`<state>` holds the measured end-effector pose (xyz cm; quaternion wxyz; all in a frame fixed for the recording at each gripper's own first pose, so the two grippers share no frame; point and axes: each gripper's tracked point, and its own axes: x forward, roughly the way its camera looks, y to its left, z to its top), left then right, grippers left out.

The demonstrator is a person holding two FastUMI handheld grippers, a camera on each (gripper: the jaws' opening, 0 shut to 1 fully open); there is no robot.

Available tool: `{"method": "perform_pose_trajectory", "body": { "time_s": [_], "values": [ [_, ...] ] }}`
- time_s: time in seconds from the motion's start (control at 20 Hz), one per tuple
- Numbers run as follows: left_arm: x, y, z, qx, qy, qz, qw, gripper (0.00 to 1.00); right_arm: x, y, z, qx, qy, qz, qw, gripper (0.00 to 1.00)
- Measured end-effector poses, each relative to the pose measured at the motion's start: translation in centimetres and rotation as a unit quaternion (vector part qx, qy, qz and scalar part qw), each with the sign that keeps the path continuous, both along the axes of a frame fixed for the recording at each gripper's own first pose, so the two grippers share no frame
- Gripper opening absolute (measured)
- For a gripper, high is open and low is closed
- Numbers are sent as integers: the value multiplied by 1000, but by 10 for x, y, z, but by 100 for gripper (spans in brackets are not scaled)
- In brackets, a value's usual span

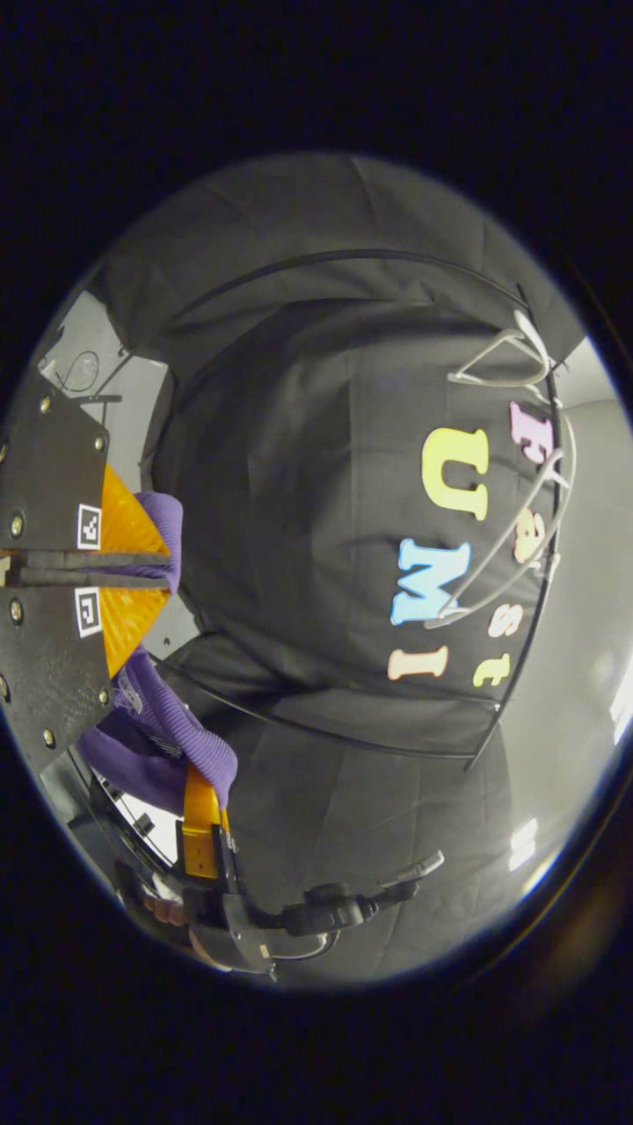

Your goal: Grasp the clothes on the hanger with both hands and then place them into the laundry hamper below.

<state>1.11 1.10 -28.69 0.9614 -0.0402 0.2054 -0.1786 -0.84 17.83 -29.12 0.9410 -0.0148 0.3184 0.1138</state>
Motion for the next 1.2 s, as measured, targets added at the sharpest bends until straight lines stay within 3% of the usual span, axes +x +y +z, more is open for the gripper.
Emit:
{"method": "perform_pose_trajectory", "body": {
  "time_s": [0.05, 0.15, 0.45, 0.5, 0.65, 0.7, 0.85, 0.9, 0.95, 1.1, 1.15, 1.2],
  "values": [
    [4, 0, -12, -1, 8, 0, 1000, 1, 0, -1, -11, 2, 10, -5, 1000, 3],
    [8, -3, -35, 6, 18, -5, 1000, 1, 1, -2, -36, 4, 23, -11, 1000, 3],
    [6, -10, -105, 38, 50, -37, 997, 5, 3, -3, -101, -12, 71, -15, 997, 3],
    [7, -12, -111, 39, 54, -39, 997, 1, 3, -4, -108, -10, 76, -18, 997, 3],
    [10, -13, -115, 34, 63, -33, 997, 1, 0, -3, -114, -4, 89, -22, 996, 5],
    [12, -14, -112, 36, 59, -34, 997, 5, -1, -3, -115, -3, 91, -21, 996, 4],
    [6, -18, -111, 38, 60, -45, 996, 5, -7, 7, -121, 3, 108, -1, 994, 7],
    [5, -17, -112, 43, 67, -45, 996, 1, -17, 13, -130, 6, 131, 15, 991, 8],
    [2, -12, -114, 46, 70, -39, 996, 1, -27, 16, -139, 0, 155, 25, 988, 16],
    [-2, -7, -113, 46, 75, -17, 996, 1, -48, 28, -141, 5, 189, 49, 981, 78],
    [-4, -1, -107, 50, 76, -12, 996, 24, -53, 33, -139, 12, 198, 57, 979, 98],
    [-9, 2, -103, 53, 81, -12, 995, 46, -56, 34, -134, 13, 197, 57, 979, 98]
  ]
}}
